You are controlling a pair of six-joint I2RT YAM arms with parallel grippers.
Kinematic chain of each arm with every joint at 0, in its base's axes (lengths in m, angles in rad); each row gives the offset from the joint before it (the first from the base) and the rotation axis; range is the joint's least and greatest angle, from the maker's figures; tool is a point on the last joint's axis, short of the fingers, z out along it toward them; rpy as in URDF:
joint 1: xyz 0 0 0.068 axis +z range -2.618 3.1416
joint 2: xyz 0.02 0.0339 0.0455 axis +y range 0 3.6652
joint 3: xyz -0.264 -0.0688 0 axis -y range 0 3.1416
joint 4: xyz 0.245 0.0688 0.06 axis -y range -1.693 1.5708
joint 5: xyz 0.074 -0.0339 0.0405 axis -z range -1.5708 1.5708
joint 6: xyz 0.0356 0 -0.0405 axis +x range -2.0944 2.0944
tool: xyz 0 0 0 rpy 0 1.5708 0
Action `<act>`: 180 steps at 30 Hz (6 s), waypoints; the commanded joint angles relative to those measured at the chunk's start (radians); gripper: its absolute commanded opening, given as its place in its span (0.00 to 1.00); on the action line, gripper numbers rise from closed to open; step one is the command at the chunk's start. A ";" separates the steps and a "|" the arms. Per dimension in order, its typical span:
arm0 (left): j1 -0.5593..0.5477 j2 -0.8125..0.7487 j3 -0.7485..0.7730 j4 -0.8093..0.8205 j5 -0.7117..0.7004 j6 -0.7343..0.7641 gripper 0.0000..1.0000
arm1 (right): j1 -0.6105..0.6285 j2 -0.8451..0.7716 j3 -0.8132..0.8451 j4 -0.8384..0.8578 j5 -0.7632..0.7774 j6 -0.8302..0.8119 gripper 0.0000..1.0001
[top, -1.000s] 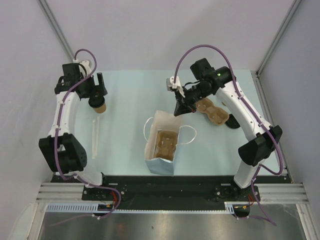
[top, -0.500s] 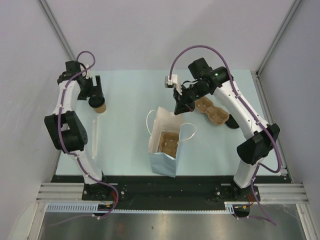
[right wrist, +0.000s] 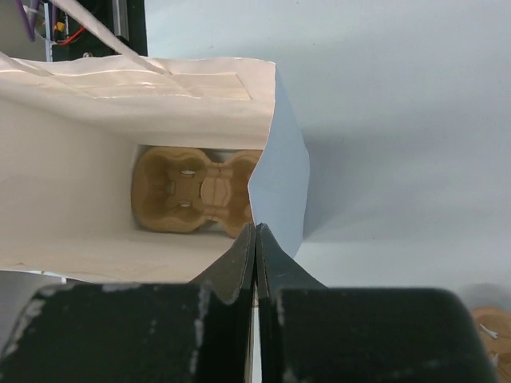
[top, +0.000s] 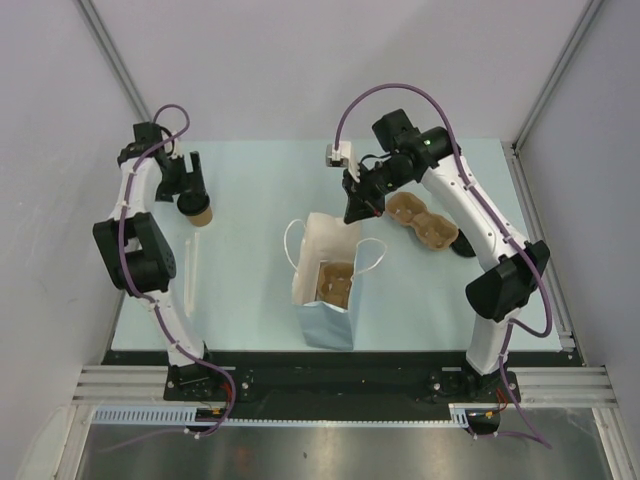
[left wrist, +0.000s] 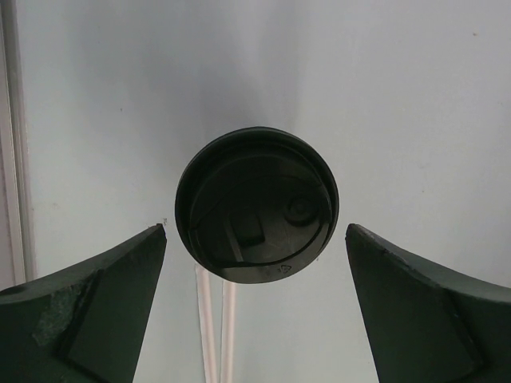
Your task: Pack the takeout coffee
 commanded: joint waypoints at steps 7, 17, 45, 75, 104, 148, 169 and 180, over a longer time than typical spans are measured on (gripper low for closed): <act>0.031 0.031 0.060 -0.015 0.032 -0.046 0.99 | -0.013 0.030 0.064 -0.051 -0.046 -0.039 0.00; 0.031 0.004 0.039 0.018 0.070 -0.054 1.00 | -0.017 0.050 0.082 -0.094 -0.062 -0.062 0.00; 0.031 0.056 0.019 0.015 0.055 -0.101 0.97 | -0.016 0.099 0.142 -0.118 -0.063 -0.055 0.00; 0.056 -0.047 -0.004 0.020 0.127 -0.055 0.59 | -0.014 0.113 0.168 -0.109 -0.045 -0.026 0.00; -0.771 -0.650 0.274 -0.363 0.624 0.554 0.31 | 0.030 -0.197 -0.233 0.397 0.164 0.458 0.00; -0.923 -0.585 -0.173 -0.311 0.130 0.601 0.19 | -0.046 -0.424 -0.549 0.321 -0.095 0.636 0.15; -0.926 -0.671 -0.341 -0.247 0.230 0.647 0.20 | 0.010 -0.205 -0.215 0.452 0.119 0.218 0.86; -0.922 -0.701 -0.443 -0.180 0.219 0.635 0.19 | 0.061 -0.110 -0.221 0.514 0.085 0.098 0.76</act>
